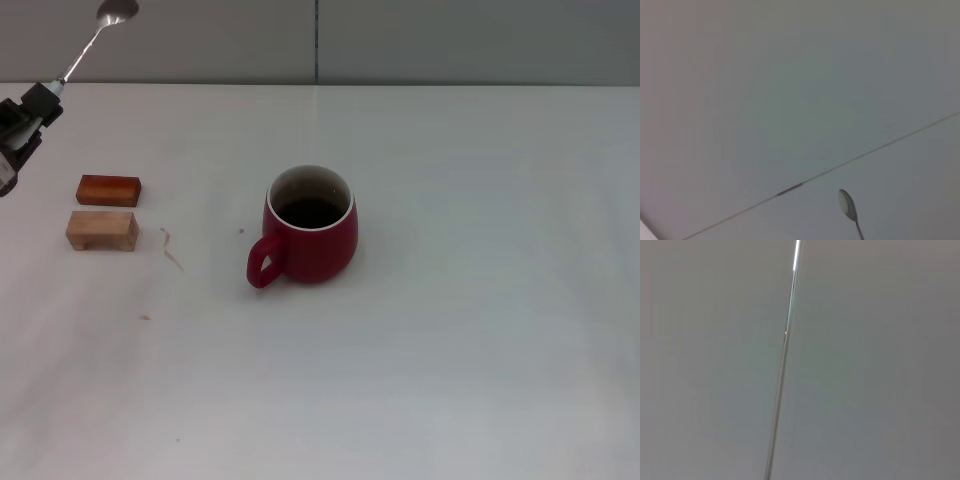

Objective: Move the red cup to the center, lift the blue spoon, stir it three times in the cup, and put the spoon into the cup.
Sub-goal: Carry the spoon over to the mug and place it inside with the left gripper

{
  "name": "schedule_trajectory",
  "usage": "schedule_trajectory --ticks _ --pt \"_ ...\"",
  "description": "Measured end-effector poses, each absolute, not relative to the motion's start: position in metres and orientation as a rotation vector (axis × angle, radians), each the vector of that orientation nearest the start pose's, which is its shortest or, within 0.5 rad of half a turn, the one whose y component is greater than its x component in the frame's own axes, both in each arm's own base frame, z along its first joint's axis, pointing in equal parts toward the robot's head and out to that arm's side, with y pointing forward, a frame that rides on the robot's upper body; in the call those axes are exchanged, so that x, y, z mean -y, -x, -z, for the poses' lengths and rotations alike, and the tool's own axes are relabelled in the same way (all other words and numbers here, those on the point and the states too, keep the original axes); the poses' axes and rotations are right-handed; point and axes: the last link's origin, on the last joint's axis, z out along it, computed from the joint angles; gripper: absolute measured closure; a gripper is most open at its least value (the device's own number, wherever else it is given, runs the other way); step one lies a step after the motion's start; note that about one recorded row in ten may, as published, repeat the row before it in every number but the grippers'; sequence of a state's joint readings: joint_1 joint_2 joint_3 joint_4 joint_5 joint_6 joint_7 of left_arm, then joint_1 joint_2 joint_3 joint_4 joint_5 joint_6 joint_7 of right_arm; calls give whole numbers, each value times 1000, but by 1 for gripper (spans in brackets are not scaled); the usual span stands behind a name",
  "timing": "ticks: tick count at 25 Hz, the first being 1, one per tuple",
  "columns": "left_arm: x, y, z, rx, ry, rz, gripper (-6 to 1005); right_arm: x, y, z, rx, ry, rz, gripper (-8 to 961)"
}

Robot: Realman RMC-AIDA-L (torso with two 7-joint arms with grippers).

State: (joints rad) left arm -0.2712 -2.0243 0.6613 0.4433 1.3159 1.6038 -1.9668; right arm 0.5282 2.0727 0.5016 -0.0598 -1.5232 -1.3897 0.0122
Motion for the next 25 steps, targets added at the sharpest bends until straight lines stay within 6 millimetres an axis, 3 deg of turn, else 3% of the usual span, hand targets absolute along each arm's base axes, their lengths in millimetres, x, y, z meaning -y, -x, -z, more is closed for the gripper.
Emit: schedule_trajectory --ticks 12,25 --pt "-292 285 -101 1397 2124 1508 855 -331 -354 -77 -326 1166 -582 292" --pt "-315 260 -81 1415 2364 1264 855 -321 -355 -74 -327 1150 -602 291"
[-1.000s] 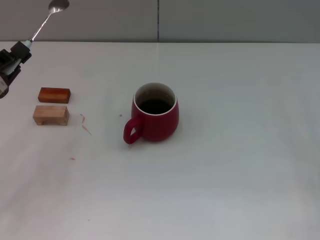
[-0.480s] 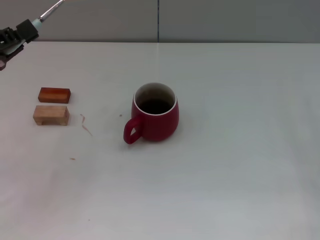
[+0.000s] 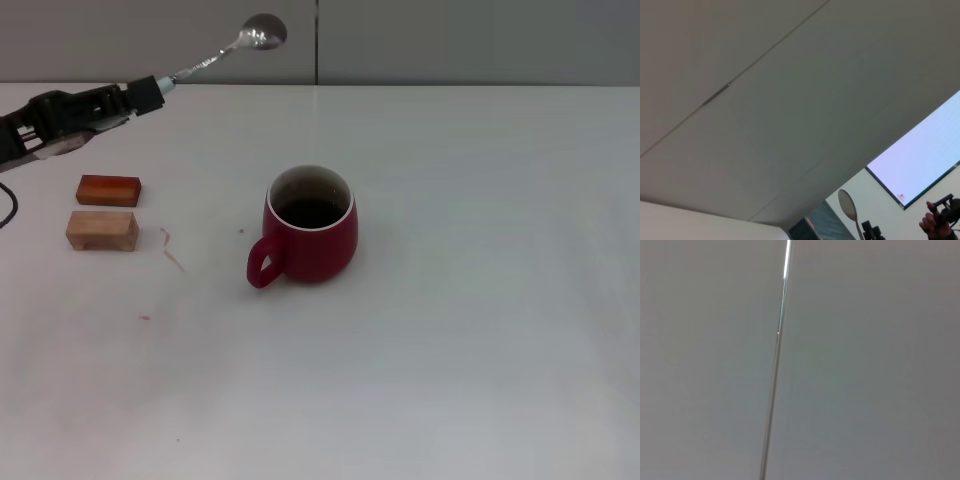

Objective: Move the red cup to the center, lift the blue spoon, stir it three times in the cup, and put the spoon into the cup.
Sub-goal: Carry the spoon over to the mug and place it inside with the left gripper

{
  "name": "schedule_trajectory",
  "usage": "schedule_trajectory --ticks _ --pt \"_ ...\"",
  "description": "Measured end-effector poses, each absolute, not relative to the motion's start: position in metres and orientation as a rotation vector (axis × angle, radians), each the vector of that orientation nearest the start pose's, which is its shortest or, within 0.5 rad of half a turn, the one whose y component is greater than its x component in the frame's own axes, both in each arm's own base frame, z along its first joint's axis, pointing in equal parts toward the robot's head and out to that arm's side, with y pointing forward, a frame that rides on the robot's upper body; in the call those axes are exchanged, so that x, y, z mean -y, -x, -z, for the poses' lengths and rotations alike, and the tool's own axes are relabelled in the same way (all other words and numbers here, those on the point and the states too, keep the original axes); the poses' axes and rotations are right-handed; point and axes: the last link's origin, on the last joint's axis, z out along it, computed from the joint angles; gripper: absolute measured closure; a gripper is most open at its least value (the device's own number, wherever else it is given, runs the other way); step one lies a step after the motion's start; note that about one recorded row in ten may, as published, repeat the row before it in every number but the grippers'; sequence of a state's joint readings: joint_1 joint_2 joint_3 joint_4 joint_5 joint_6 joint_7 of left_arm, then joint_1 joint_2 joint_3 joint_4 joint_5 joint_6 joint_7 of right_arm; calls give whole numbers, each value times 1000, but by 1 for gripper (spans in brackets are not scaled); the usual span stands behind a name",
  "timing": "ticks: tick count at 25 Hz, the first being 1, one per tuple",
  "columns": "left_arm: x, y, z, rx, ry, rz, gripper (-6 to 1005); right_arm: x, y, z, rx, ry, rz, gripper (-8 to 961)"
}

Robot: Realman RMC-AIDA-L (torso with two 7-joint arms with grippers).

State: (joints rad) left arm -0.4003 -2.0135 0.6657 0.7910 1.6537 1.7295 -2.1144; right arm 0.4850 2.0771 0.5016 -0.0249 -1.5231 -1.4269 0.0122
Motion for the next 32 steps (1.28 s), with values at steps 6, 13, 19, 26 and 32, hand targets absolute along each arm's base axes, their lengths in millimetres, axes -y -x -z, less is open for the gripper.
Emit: schedule_trajectory --ticks 6,13,19,26,32 --pt "-321 255 -72 1419 2432 1169 855 -319 -356 -72 -337 1149 -603 290" --pt "-325 251 -65 1401 2491 1025 855 -316 -358 -69 -344 1148 -596 291" --pt "-329 248 -57 1373 2542 891 855 -314 -359 -69 -345 1148 -592 292" --pt "-334 240 -55 1292 2616 719 855 -307 -363 -67 -364 1144 -587 290" --pt "-339 235 -54 1248 2631 658 855 -305 -365 -66 -370 1142 -585 291"
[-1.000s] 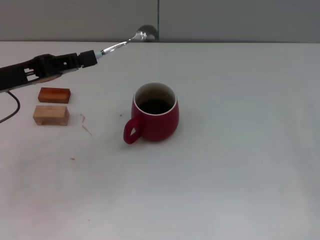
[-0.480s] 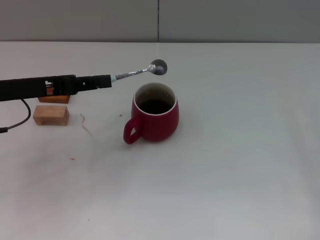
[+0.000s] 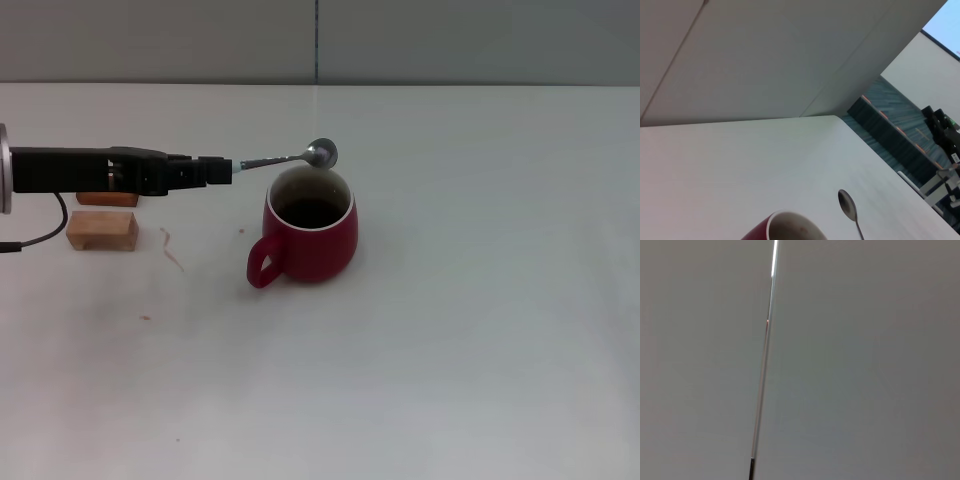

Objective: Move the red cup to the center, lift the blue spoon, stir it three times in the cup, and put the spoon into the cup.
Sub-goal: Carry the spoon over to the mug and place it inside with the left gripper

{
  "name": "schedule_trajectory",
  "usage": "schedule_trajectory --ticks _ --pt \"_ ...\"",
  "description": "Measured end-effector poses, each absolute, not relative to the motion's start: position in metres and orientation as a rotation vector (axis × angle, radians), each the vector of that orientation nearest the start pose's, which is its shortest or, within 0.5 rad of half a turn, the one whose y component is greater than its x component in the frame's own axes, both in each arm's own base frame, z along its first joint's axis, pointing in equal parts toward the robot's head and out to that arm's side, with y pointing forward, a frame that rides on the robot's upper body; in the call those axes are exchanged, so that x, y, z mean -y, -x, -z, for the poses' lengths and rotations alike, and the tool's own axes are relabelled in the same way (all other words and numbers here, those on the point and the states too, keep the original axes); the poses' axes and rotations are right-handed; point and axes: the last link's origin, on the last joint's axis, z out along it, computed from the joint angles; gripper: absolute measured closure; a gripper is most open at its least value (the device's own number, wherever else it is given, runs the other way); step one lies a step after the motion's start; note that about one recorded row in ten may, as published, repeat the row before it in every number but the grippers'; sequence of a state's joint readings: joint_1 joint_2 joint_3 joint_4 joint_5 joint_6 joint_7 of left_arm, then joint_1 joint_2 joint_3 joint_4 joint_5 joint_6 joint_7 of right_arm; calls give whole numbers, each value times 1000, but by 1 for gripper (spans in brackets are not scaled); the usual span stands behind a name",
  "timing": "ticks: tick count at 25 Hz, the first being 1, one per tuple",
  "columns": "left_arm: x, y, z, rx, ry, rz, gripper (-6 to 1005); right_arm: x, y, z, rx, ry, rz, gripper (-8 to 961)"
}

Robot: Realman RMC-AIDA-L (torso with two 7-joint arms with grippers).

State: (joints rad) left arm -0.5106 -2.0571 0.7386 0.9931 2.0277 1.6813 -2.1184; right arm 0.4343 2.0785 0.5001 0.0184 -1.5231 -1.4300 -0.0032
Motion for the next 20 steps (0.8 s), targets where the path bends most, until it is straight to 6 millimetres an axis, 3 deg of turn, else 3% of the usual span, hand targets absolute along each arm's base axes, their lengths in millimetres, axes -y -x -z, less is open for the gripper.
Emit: schedule_trajectory --ticks 20 --pt "-353 199 -67 921 2732 302 855 -303 -367 -66 -374 1142 -578 289"
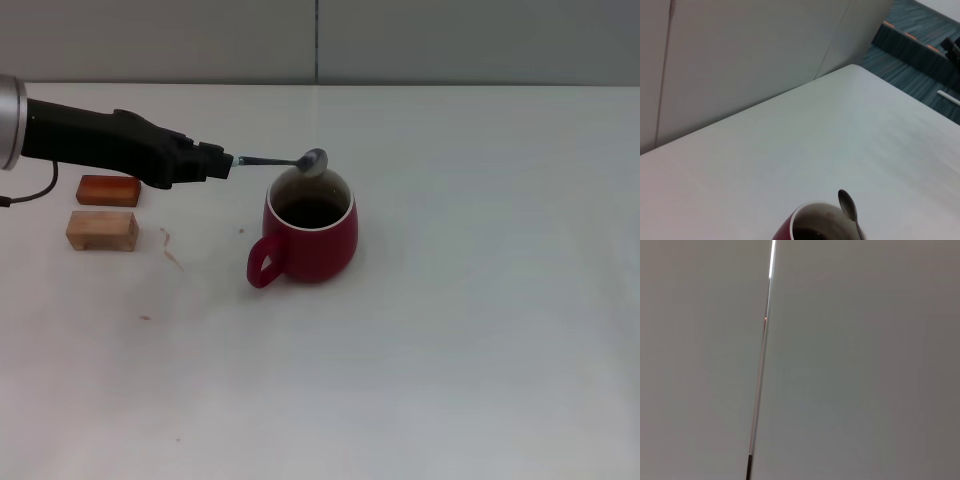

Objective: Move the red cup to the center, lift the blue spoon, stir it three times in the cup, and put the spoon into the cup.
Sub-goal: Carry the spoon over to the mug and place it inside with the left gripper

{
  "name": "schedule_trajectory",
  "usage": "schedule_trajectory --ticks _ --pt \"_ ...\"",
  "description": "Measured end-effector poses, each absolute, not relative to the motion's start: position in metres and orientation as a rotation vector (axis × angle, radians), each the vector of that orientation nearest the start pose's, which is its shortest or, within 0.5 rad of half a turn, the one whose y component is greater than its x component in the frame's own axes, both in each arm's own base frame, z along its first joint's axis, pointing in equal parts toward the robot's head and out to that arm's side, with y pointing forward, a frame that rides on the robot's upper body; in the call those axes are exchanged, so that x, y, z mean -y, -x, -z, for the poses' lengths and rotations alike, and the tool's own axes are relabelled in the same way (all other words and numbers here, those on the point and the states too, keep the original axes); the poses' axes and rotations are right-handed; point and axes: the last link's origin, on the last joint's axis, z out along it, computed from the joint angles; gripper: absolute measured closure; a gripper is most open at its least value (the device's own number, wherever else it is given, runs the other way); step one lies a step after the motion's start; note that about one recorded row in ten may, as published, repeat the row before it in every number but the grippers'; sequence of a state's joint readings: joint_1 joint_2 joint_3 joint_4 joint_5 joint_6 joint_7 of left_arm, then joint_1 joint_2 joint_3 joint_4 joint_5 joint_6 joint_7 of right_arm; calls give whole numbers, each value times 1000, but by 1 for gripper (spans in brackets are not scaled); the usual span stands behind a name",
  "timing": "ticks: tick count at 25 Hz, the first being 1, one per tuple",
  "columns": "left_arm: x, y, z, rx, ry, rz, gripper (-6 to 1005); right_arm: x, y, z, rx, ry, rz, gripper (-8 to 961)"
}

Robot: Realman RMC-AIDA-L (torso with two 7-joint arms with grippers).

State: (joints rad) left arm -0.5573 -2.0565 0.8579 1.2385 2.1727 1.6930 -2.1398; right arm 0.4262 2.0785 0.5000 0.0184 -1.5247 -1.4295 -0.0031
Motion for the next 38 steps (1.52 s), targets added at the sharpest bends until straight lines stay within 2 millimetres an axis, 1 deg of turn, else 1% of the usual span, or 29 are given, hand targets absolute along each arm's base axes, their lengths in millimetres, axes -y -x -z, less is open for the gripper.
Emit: schedule_trajectory --ticks 3,4,7,14,22,24,34,38 --pt "-355 193 -70 867 2737 240 855 -302 -367 -66 -375 1142 -577 289" --pt "-356 189 -70 829 2745 192 855 -302 -367 -66 -375 1142 -577 290" --pt "-357 185 -69 800 2756 149 855 -302 -368 -66 -376 1142 -575 290" --pt "-361 172 -63 704 2782 15 855 -301 -369 -66 -377 1141 -573 291" --pt "-366 159 -58 622 2799 -54 855 -300 -369 -65 -381 1140 -574 292" --pt "-368 153 -53 572 2806 -115 855 -300 -369 -65 -382 1140 -575 291" --pt "-371 146 -45 464 2779 -264 855 -298 -370 -64 -386 1139 -572 291" --pt "-371 144 -42 436 2789 -284 855 -298 -370 -64 -386 1139 -571 290"
